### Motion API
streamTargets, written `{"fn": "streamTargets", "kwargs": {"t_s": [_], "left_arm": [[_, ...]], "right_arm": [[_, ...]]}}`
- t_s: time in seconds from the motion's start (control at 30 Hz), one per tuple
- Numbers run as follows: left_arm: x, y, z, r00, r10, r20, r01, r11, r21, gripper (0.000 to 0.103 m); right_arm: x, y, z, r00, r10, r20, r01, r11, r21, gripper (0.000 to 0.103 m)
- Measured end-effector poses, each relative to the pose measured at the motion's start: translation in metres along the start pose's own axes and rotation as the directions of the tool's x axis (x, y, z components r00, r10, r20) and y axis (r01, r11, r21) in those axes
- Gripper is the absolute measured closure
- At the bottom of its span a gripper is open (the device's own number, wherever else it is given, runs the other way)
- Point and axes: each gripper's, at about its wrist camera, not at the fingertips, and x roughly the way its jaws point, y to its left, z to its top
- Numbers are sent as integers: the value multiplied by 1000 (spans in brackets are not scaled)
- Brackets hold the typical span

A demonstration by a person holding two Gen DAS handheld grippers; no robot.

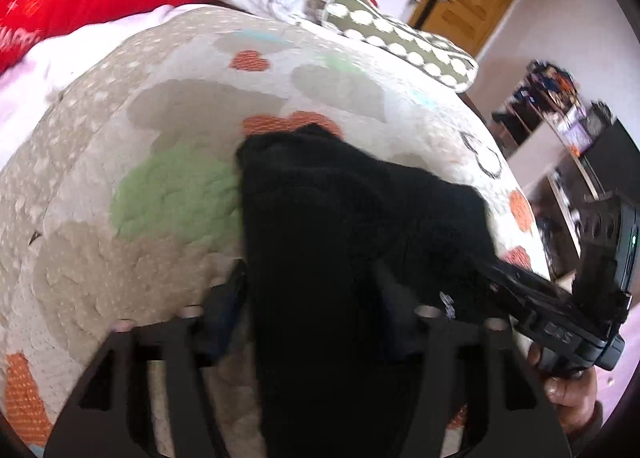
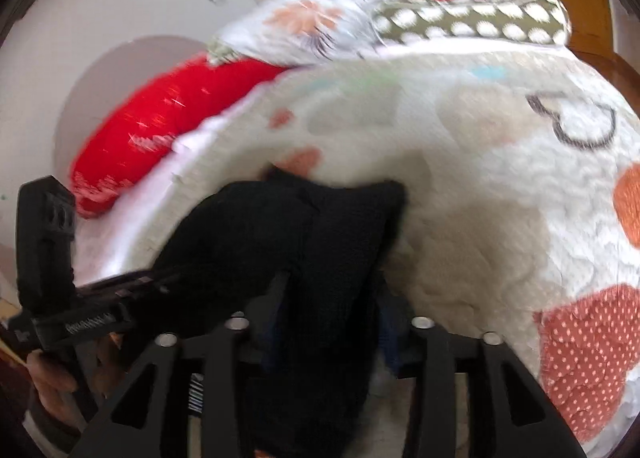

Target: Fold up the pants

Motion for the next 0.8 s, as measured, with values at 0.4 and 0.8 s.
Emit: {"fn": "streamTargets", "kwargs": {"t_s": [0.4,0.8], "left_arm": [[-41,-21,-8,988,119,103,-124,991,47,28],[-14,-29,-24,979,180,99,-187,980,67,24]], "right_arm": [[-44,42,22,997,-6,78,16,991,-135,55],[16,31,28,995,-96,-12,93,986,-139,64]]}}
